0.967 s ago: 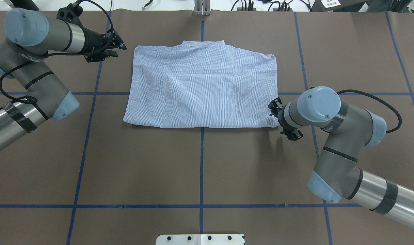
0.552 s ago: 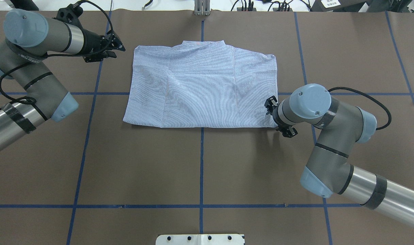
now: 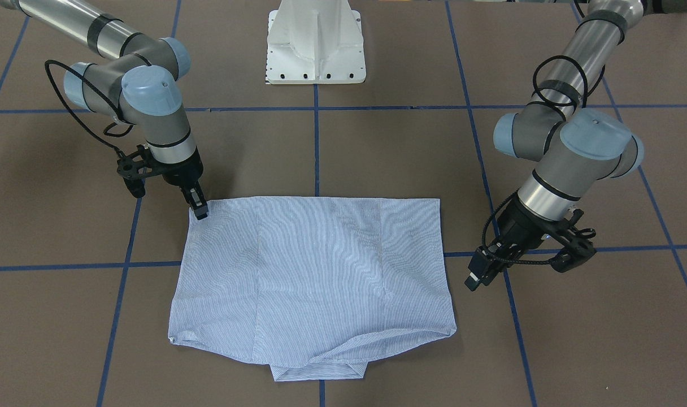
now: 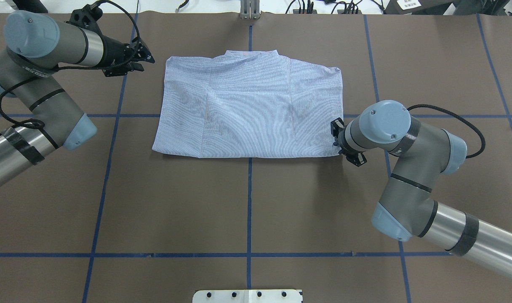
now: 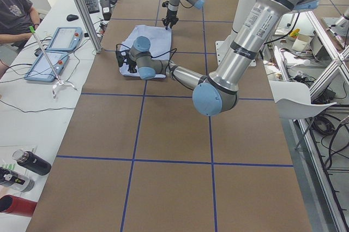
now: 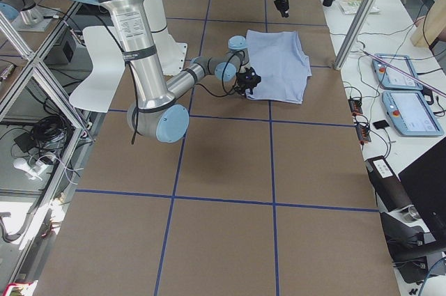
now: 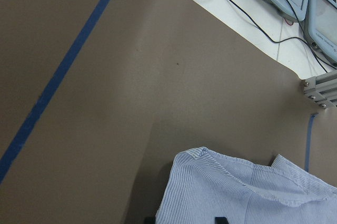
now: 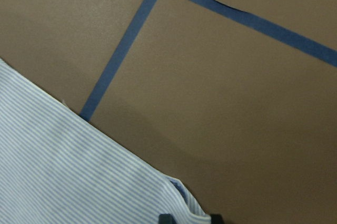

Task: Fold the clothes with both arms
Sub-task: 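Grasp the side edge with the right gripper and drag it, rotating the shirt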

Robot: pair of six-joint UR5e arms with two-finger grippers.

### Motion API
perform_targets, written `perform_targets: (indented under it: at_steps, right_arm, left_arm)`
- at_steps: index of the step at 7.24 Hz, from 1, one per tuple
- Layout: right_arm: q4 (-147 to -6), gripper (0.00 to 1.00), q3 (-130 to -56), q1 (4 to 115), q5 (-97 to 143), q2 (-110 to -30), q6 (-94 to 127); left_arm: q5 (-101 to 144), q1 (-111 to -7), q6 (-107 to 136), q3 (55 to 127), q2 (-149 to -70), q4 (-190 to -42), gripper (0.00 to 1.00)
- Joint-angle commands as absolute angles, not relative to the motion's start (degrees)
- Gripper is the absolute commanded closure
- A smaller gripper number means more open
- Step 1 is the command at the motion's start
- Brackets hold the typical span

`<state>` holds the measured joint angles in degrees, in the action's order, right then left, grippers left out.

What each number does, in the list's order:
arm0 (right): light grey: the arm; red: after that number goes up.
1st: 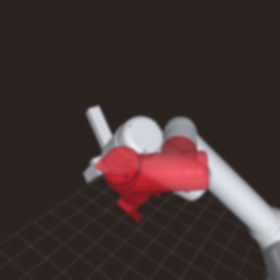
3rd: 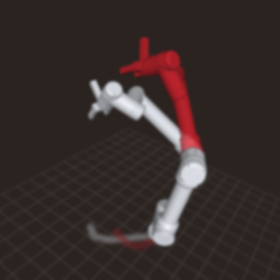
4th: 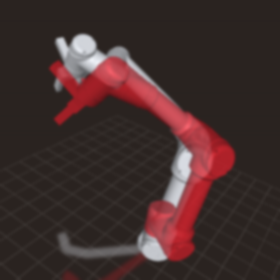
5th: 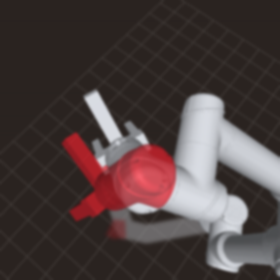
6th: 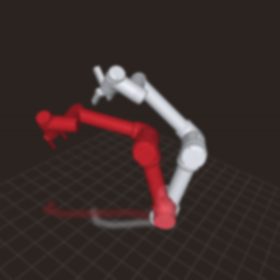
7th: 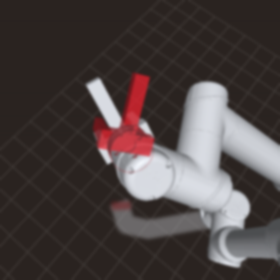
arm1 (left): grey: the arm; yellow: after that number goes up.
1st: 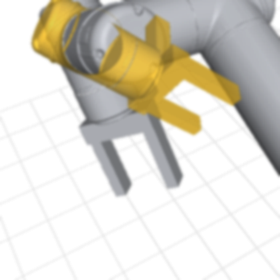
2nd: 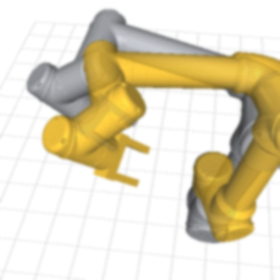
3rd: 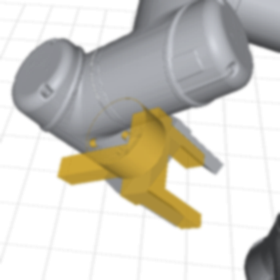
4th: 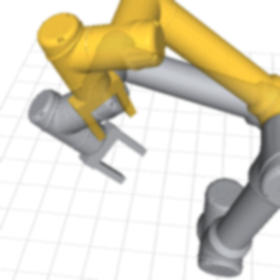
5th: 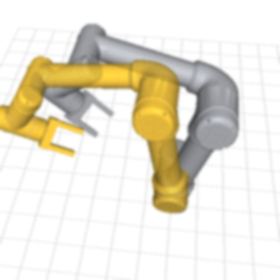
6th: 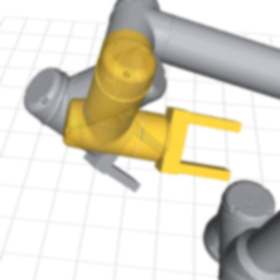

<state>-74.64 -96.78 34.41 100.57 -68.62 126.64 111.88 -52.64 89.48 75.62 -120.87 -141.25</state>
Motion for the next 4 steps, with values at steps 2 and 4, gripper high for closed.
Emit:
perform_targets:
  at_steps: [2,4]
  right_arm:
    - [-74.88,1.00,-99.30,35.15,102.21,-69.60,126.21]
    - [-82.75,1.00,-116.71,33.59,105.28,-80.10,126.04]
  left_arm:
    - [111.97,-52.65,89.47,75.59,-120.94,-141.15,0.53]
    - [111.97,-52.56,89.47,76.63,-120.94,-140.98,0.54]
